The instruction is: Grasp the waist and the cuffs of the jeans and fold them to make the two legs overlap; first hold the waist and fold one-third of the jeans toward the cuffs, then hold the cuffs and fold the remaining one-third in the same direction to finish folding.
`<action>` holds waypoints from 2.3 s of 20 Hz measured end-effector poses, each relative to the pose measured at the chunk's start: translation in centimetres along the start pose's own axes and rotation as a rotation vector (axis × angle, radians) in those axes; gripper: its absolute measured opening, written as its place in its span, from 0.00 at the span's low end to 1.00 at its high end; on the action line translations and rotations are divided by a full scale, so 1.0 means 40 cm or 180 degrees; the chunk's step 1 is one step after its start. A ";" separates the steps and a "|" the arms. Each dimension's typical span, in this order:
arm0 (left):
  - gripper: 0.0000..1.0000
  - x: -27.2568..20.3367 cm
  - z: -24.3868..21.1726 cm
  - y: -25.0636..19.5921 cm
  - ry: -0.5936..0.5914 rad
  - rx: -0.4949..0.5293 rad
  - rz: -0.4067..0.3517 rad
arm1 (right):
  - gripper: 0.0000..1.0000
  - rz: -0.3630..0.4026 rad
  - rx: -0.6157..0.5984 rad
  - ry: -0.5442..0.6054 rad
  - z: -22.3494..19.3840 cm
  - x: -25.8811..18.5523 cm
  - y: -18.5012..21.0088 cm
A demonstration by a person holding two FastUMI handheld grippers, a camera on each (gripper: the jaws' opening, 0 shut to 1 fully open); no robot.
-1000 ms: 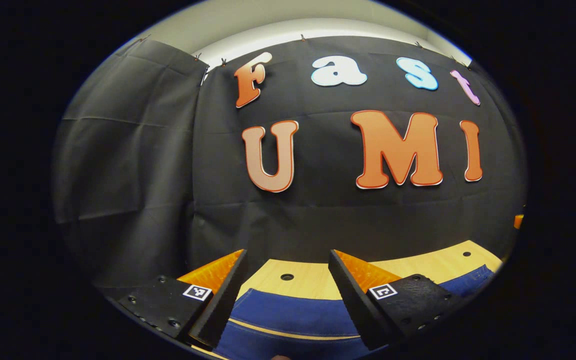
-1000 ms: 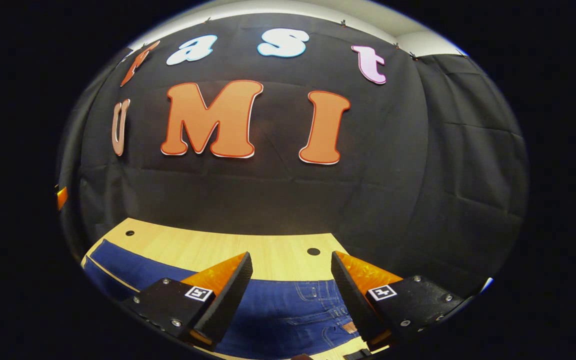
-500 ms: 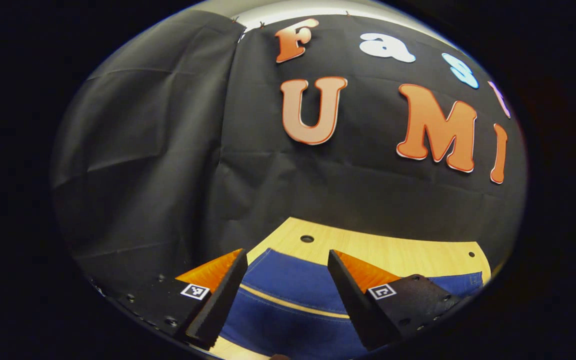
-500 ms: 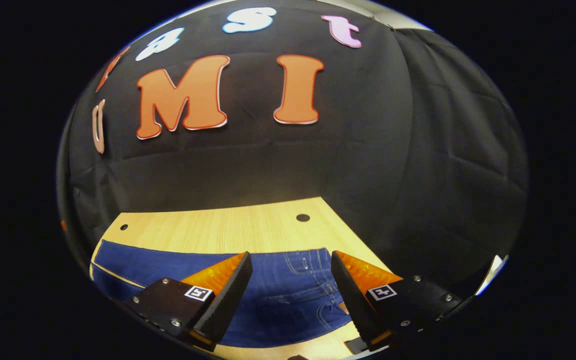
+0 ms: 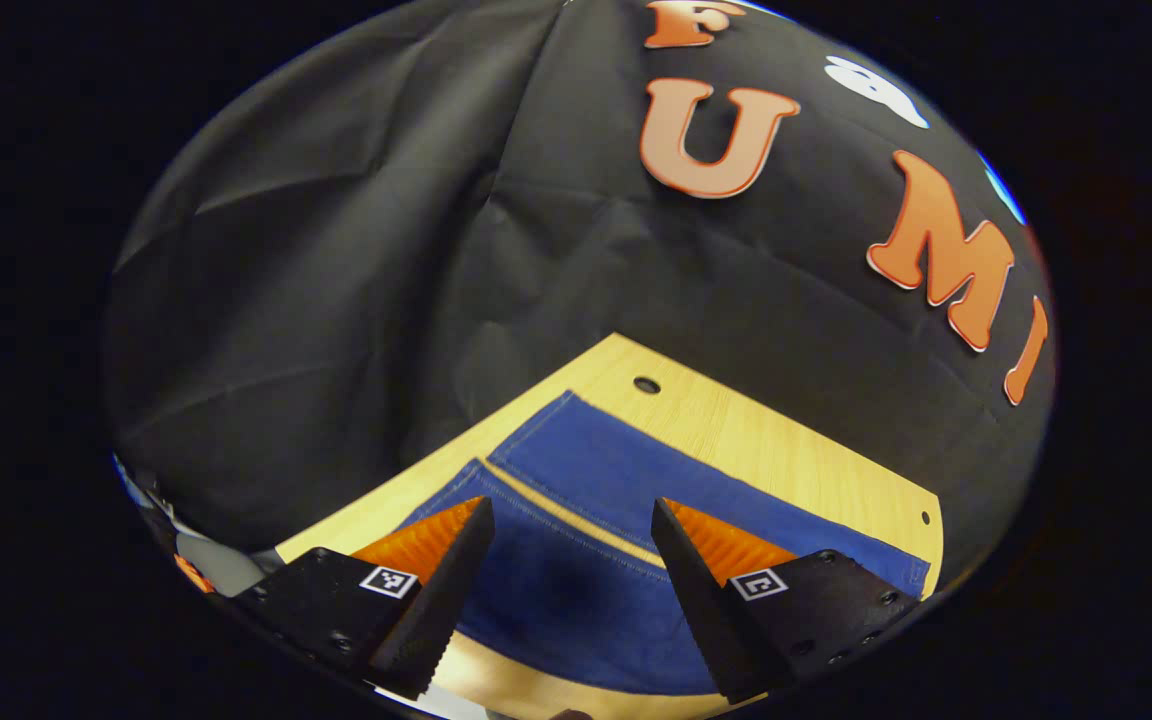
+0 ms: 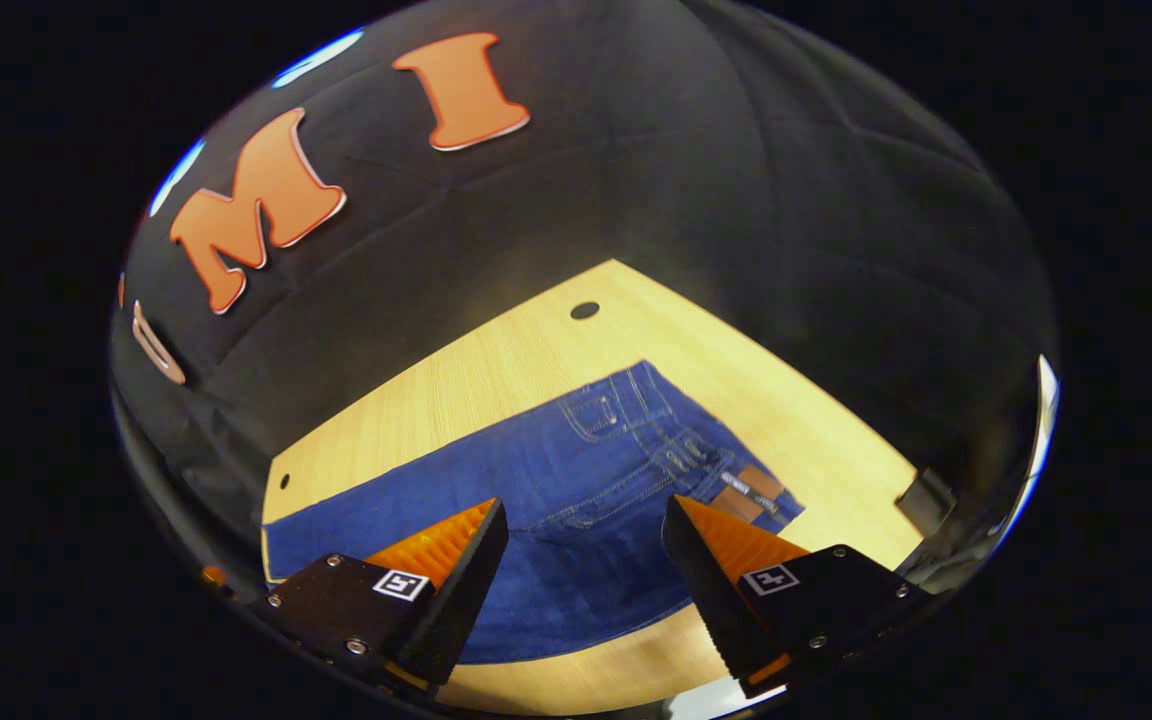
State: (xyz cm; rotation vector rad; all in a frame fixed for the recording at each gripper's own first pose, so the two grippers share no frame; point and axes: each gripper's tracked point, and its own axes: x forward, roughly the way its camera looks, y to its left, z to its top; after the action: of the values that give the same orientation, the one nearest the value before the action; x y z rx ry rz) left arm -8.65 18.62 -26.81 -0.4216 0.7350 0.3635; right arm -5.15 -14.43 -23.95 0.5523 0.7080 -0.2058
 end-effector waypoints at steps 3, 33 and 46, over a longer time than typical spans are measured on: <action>0.98 0.038 -0.069 0.033 0.0376 -0.0299 -0.0015 | 0.97 -0.0067 0.0272 0.0240 -0.045 0.029 -0.059; 0.90 0.190 -0.216 0.323 0.0996 -0.2069 -0.0280 | 0.98 -0.0055 0.1435 0.0947 -0.236 0.169 -0.201; 0.65 0.321 -0.183 0.239 0.0843 -0.2385 -0.0605 | 0.86 0.0316 0.2017 0.0831 -0.208 0.233 -0.155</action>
State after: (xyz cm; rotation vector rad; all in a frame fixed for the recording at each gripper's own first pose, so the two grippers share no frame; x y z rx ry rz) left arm -8.33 25.42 -43.04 -1.2568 0.7922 0.4008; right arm -5.06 -15.05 -37.87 1.2334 0.8666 -0.2691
